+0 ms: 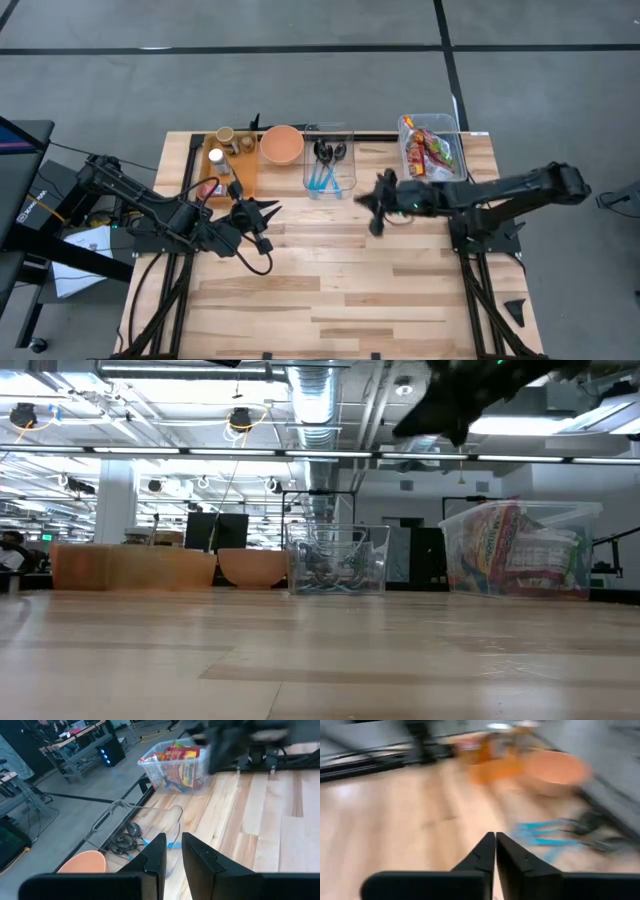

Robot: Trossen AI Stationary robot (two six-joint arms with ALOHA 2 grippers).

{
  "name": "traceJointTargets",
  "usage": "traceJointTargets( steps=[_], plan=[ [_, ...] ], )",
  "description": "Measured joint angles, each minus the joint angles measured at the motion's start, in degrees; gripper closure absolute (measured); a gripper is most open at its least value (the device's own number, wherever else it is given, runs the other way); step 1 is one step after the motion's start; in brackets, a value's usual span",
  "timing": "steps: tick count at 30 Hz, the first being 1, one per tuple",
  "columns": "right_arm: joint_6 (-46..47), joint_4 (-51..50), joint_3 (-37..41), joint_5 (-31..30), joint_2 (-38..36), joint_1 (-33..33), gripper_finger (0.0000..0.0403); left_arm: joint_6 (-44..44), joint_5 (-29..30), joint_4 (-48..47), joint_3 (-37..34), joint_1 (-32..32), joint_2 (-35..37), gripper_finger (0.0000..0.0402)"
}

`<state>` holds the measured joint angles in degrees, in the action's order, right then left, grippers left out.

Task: Pick & Place Food Item
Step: Return to Home Position

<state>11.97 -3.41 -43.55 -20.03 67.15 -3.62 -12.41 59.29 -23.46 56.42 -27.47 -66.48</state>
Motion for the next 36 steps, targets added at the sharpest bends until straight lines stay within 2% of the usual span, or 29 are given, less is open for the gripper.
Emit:
traceJointTargets(
  steps=[3, 8, 10, 13, 15, 18, 23, 27, 31, 36],
  plan=[
    [-2.8, 1.0, 0.0, 3.6, -1.1, -5.7, 0.0397, 0.2, 0.0, -0.3, -1.0, 0.0, 0.0, 0.0349],
    [-7.9, 4.5, 0.0, 3.1, -1.2, -14.9, 0.0401, 3.7, -2.6, 3.5, -6.1, 0.1, 2.3, 0.0349],
    [-8.7, 5.5, 0.1, 1.0, -1.3, -17.5, 0.0399, 7.2, -6.8, 9.4, -8.7, 0.1, 4.5, 0.0349],
    [-9.5, 8.1, 1.8, -3.5, -1.3, -20.5, 0.0401, 15.7, -17.5, 22.4, -13.8, 0.2, 8.4, 0.0357],
    [-9.6, 10.3, 4.6, -5.3, -2.2, -21.6, 0.0401, 20.6, -25.4, 30.4, -17.8, 0.2, 11.2, 0.0367],
    [-9.1, 16.2, 9.3, -5.6, -3.8, -21.9, 0.04, 23.3, -30.9, 36.5, -22.9, 1.0, 15.7, 0.0384],
    [-9.2, 28.5, 18.3, -5.8, -8.0, -21.8, 0.0401, 22.5, -31.5, 37.7, -29.3, 3.6, 23.7, 0.04],
    [-9.4, 35.6, 23.8, -5.7, -11.2, -21.0, 0.0402, 22.4, -35.5, 38.0, -35.0, 5.7, 31.2, 0.0396],
    [-9.4, 37.4, 26.4, -5.7, -14.2, -21.0, 0.0402, 20.7, -35.8, 37.9, -39.2, 8.2, 38.2, 0.0399],
    [-9.4, 37.4, 26.5, -5.4, -15.2, -21.2, 0.0402, 22.2, -39.6, 36.7, -43.9, 10.5, 45.0, 0.04]
  ],
)
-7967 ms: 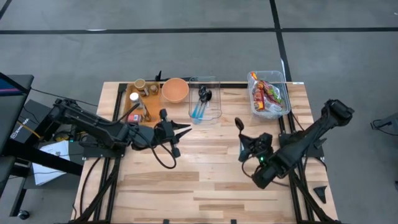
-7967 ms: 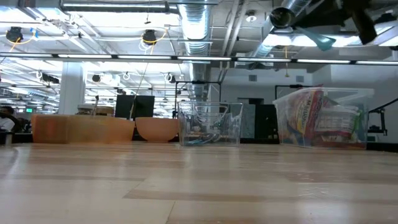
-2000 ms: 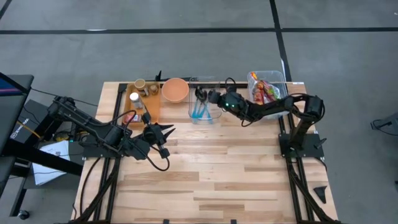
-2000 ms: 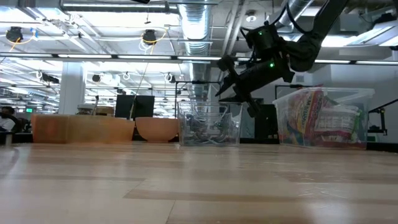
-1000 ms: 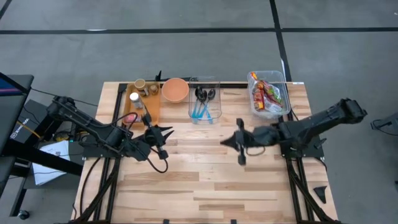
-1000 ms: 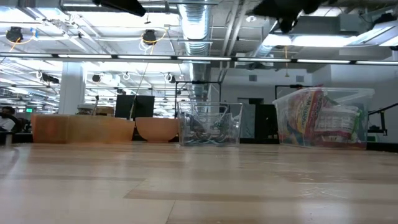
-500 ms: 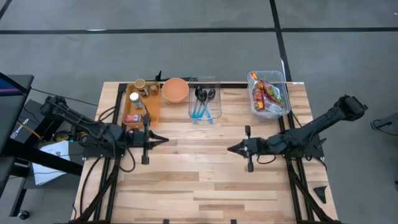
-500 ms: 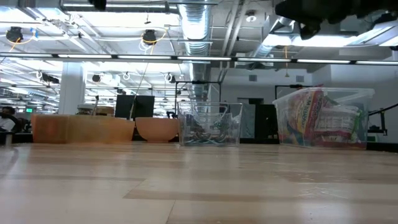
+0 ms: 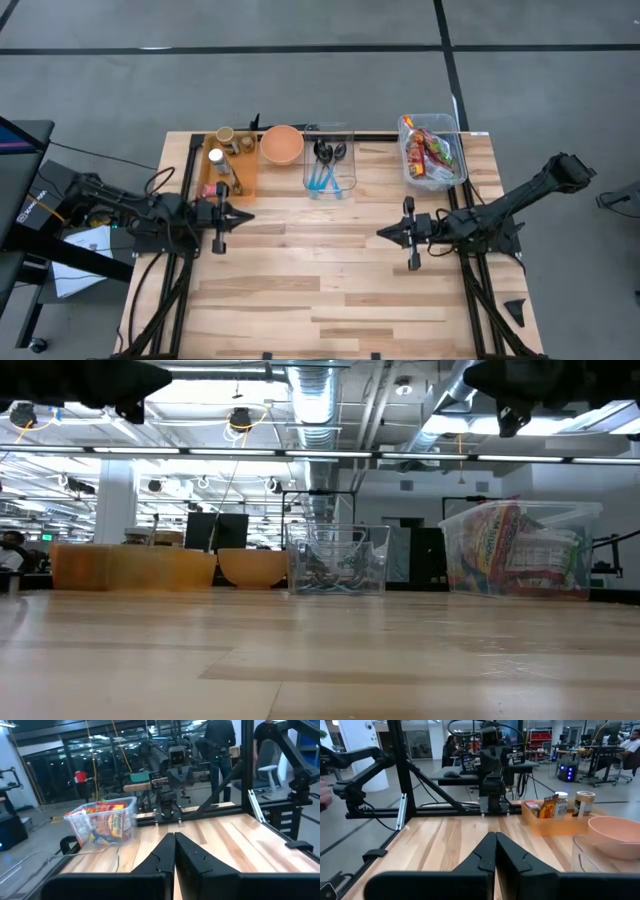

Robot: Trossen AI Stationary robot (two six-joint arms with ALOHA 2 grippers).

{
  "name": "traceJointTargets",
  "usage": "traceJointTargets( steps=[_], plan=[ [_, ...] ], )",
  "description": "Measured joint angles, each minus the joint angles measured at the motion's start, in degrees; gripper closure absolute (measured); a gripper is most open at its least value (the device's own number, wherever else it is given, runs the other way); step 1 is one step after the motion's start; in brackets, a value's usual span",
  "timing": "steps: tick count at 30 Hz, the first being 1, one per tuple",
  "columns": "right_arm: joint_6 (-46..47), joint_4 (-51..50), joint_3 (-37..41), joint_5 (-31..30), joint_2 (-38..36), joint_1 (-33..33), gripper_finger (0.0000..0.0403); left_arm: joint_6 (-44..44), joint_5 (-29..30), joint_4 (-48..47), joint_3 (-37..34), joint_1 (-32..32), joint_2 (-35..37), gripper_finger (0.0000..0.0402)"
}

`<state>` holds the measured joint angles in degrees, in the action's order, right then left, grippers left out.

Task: Pick & Place Food Item
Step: Return to Home Position

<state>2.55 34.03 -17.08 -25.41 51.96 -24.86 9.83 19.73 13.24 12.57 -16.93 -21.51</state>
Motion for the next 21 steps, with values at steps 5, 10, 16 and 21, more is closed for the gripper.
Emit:
traceJointTargets(
  steps=[5, 10, 16, 21],
  plan=[
    [0.0, -0.3, 0.0, 0.0, 0.6, -0.3, 0.0402, 0.2, -0.1, -5.5, -2.4, 1.1, 7.8, 0.0399],
    [0.0, -1.2, 0.0, 0.0, 0.5, -0.3, 0.0402, -1.0, 0.4, -10.8, -4.3, 1.1, 16.6, 0.0399],
    [-0.2, -2.1, 0.0, 0.0, 0.5, -0.2, 0.0402, -1.1, 1.1, -16.4, -5.1, 1.0, 21.5, 0.0399],
    [-0.2, -2.5, 0.0, 0.0, 0.5, -0.2, 0.0402, 0.3, 1.7, -16.7, -4.9, 1.2, 21.5, 0.0399]
  ],
)
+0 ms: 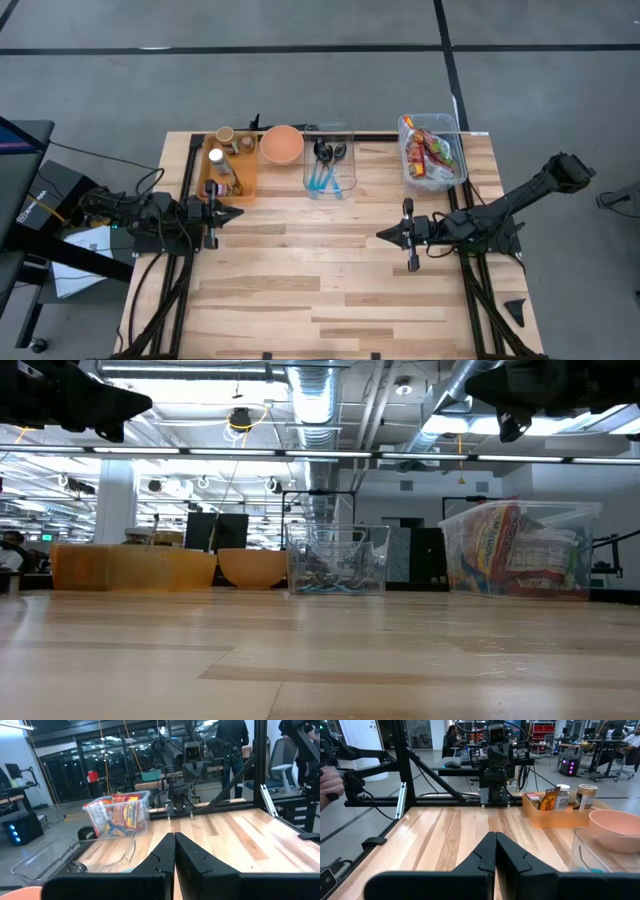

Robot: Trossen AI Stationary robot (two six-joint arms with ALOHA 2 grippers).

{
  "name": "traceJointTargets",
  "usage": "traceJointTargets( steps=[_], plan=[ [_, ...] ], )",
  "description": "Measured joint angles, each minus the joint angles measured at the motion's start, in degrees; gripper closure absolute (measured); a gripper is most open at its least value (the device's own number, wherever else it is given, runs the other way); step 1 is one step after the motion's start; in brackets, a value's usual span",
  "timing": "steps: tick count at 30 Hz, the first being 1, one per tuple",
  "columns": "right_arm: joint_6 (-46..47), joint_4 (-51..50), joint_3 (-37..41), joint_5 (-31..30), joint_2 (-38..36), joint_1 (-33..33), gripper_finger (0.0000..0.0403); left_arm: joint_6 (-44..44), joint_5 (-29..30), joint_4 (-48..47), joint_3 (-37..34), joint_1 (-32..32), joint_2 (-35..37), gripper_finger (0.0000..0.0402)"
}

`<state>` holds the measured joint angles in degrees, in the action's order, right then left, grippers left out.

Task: Pick & Place Food Item
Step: Return to Home Position

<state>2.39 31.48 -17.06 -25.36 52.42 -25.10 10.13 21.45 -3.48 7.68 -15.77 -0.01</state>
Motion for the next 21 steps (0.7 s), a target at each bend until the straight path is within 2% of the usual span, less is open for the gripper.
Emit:
traceJointTargets(
  steps=[9, 15, 21],
  plan=[
    [0.2, -1.2, 0.0, -0.1, 0.0, 0.0, 0.0402, 1.0, -0.2, -0.7, 0.0, 0.0, 0.0, 0.0399],
    [0.5, -1.1, 0.0, -0.8, 0.0, 0.0, 0.0402, 0.0, -6.8, -2.2, 0.0, 0.0, 0.0, 0.0399],
    [1.1, -1.0, 0.0, -2.9, 0.0, 2.9, 0.0402, -1.8, -0.5, -3.5, 0.0, 0.0, 0.0, 0.0399]
  ],
)
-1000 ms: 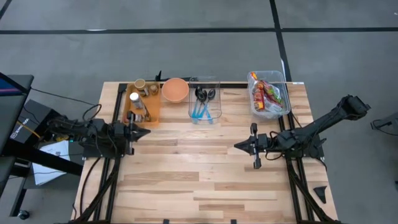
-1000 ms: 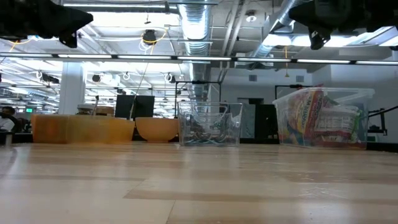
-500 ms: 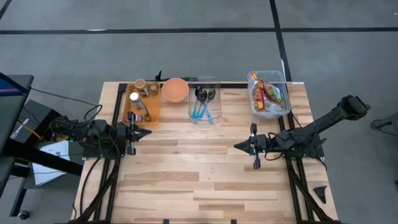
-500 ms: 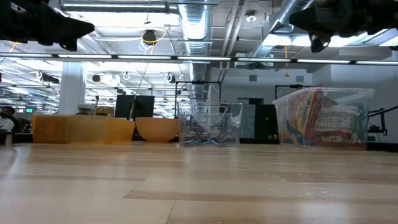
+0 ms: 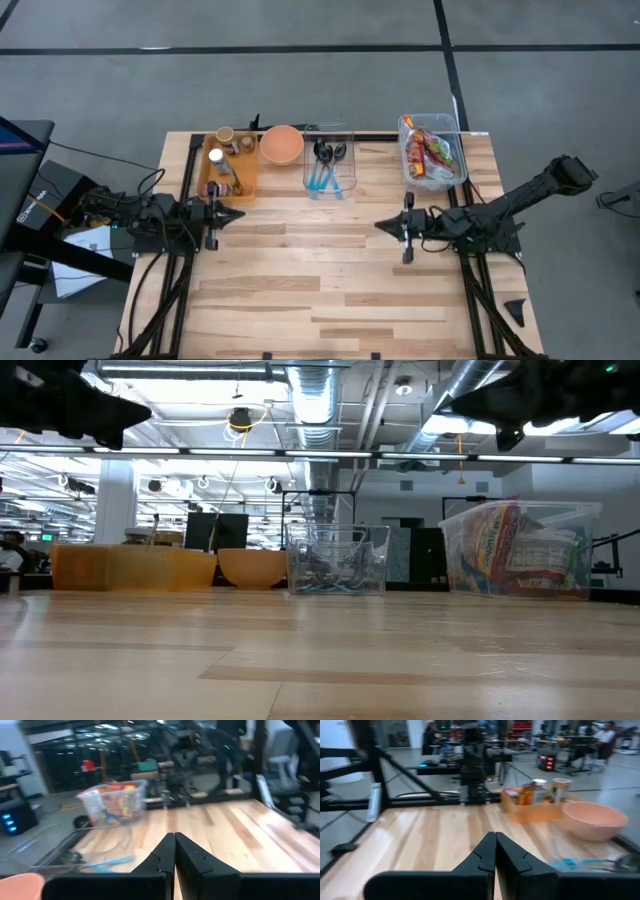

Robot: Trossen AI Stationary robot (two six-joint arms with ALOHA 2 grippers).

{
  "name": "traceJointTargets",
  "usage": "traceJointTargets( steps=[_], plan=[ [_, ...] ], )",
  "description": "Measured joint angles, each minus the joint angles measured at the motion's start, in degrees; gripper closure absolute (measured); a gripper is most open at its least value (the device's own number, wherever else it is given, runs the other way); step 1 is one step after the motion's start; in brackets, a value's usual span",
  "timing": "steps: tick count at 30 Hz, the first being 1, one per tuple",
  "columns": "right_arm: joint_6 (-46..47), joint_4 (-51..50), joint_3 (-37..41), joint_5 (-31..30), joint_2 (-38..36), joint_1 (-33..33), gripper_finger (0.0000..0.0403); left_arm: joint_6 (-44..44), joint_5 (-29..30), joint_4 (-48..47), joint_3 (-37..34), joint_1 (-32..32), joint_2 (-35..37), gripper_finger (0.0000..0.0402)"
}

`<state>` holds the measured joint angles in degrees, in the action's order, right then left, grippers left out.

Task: Pick & Place Food Item
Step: Return to Home Position

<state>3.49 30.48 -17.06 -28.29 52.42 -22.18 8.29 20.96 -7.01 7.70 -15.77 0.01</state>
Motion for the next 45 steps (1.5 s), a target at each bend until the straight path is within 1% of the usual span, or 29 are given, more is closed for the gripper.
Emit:
traceJointTargets(
  steps=[3, 6, 9, 12, 14, 16, 17, 19, 22, 24, 27, 28, 30, 33, 37, 42, 45],
  plan=[
    [-0.6, 0.0, 0.0, 0.5, 0.0, 3.2, 0.0402, -1.2, 3.5, 2.7, 0.0, 0.0, 0.0, 0.0399],
    [-2.3, 0.0, 0.2, 2.5, -1.0, 6.9, 0.0402, 0.6, 5.8, 4.1, 0.0, 0.0, 0.0, 0.0399],
    [-2.9, 2.0, 2.6, 7.0, -3.9, 10.8, 0.0402, 4.1, 6.6, 4.0, 0.0, 0.0, -0.1, 0.0399],
    [-2.8, 5.9, 7.7, 11.7, -8.7, 14.7, 0.0403, 7.9, 6.6, 4.1, 0.0, 0.0, -0.5, 0.0399],
    [-2.2, 8.7, 11.9, 14.8, -12.9, 17.3, 0.0403, 8.0, 6.5, 4.3, 0.0, 0.0, -1.0, 0.0399],
    [-1.5, 10.0, 16.3, 18.5, -18.7, 19.5, 0.0403, 8.0, 6.5, 5.9, -0.6, 0.0, -1.1, 0.0399],
    [-0.9, 8.0, 16.6, 20.2, -21.5, 20.6, 0.0403, 8.1, 6.5, 7.3, -1.2, 0.0, -1.2, 0.0399],
    [0.4, -0.9, 16.5, 23.2, -27.3, 22.3, 0.0403, 9.5, 6.5, 9.9, -2.7, 0.0, -1.3, 0.0399],
    [0.6, -11.2, 16.5, 26.5, -34.9, 23.6, 0.0403, 11.3, 7.0, 14.4, -5.0, 0.1, -1.3, 0.0399],
    [0.9, -17.5, 16.4, 26.5, -41.3, 23.9, 0.0403, 12.3, 8.2, 17.0, -6.9, 0.1, -1.3, 0.0399],
    [0.9, -28.4, 16.4, 24.4, -50.6, 23.8, 0.0403, 12.2, 9.3, 15.9, -7.3, 0.1, -1.5, 0.0399],
    [0.7, -29.3, 16.3, 24.0, -52.3, 23.8, 0.0403, 12.0, 9.3, 15.9, -7.3, 0.1, -1.8, 0.0399],
    [0.0, -28.7, 15.9, 23.4, -52.2, 23.9, 0.0403, 11.8, 9.3, 15.8, -7.3, 0.1, -2.1, 0.0399],
    [-0.4, -30.5, 15.8, 21.1, -51.2, 23.8, 0.0403, 12.3, 9.6, 16.1, -7.3, 0.1, -2.6, 0.0399],
    [3.7, -30.6, 15.8, 20.9, -48.3, 24.0, 0.0403, 12.3, 9.7, 16.1, -7.3, 0.1, -3.5, 0.0399],
    [12.0, -30.6, 15.8, 20.9, -46.0, 24.0, 0.0403, 12.4, 9.7, 16.4, -7.3, 0.1, -4.0, 0.0399],
    [13.3, -30.6, 15.8, 20.9, -45.5, 23.8, 0.0403, 12.4, 9.7, 16.5, -7.3, 0.1, -3.9, 0.0399]
  ],
)
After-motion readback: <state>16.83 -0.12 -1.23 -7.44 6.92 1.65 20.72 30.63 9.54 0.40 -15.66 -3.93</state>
